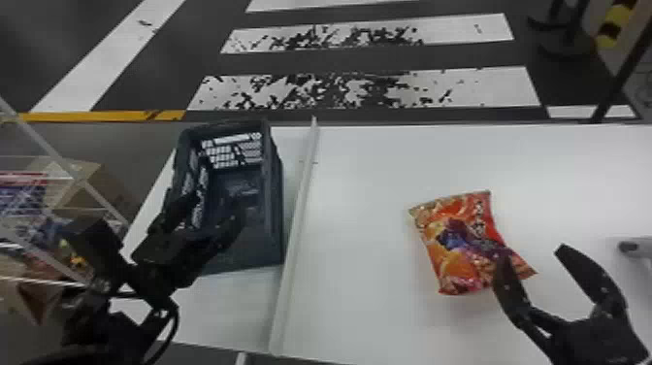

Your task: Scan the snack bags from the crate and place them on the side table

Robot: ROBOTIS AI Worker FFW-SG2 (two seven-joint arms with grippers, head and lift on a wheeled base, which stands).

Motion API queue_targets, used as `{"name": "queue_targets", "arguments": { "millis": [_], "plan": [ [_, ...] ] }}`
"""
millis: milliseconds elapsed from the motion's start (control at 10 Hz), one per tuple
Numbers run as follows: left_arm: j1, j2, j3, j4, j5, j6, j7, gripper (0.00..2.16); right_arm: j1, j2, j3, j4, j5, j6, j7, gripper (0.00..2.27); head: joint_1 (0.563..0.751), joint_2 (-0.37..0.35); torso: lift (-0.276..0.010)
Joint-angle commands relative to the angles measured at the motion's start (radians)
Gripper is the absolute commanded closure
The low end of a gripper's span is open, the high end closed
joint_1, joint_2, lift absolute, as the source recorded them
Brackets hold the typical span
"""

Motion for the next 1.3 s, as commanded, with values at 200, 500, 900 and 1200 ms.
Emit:
{"name": "queue_targets", "arguments": {
  "millis": [200, 500, 900, 1200],
  "plan": [
    [0.006, -0.003, 0.007, 0.005, 0.013, 0.003, -0.016, 0.07, -0.075, 0.000, -0.066, -0.015, -0.166, 0.393, 0.059, 0.12, 0.695, 0.196, -0.095],
    [0.006, -0.003, 0.007, 0.013, 0.015, 0.006, -0.021, 0.07, -0.113, 0.003, -0.138, -0.041, -0.238, 0.595, 0.059, 0.11, 0.695, 0.169, -0.095],
    [0.006, -0.003, 0.002, 0.022, 0.013, 0.009, -0.021, 0.07, -0.170, 0.006, -0.210, -0.043, -0.340, 0.856, 0.079, 0.10, 0.695, 0.145, -0.095],
    [0.004, -0.003, -0.001, 0.031, 0.012, 0.012, -0.021, 0.07, -0.222, 0.006, -0.241, -0.024, -0.399, 0.951, 0.086, 0.10, 0.695, 0.147, -0.095]
  ]
}}
